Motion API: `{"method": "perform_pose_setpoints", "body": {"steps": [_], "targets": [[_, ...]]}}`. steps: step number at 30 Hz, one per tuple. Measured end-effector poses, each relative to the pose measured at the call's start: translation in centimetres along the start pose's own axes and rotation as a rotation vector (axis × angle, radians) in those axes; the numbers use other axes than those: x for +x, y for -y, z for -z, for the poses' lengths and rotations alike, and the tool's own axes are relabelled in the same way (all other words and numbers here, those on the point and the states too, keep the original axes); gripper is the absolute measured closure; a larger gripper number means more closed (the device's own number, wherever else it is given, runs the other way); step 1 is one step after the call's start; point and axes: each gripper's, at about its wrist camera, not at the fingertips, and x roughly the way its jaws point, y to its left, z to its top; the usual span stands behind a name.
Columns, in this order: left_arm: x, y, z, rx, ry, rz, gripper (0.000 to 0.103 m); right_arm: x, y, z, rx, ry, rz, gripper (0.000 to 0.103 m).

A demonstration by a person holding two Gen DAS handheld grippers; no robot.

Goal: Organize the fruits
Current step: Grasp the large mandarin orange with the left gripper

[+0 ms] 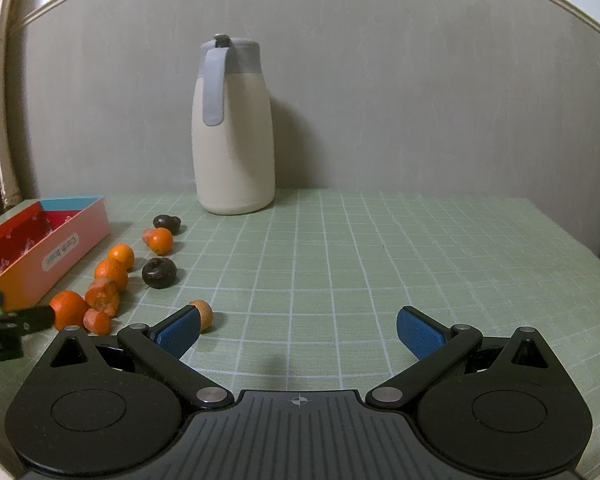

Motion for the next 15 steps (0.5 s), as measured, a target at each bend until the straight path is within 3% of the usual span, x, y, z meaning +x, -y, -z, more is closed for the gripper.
{"method": "perform_pose_setpoints", "body": {"steps": [9,13,15], "targets": [[3.0,0.3,-0.4,0.032,-0.047,0.002,0.050,1.4,0.2,-0.5,0.007,-0.021,-0.019,0.000],[3.2,0.6,-0.6,0.047,-0.039,0.039,0.065,2.1,0.3,-0.7,0.034,-0.035,-0.030,0.000],[3.3,0.9,-0.6,0.062,-0.033,0.042,0.066,2.4,0.1,-0.7,0.041,-0.041,-0.037,0.000]]}}
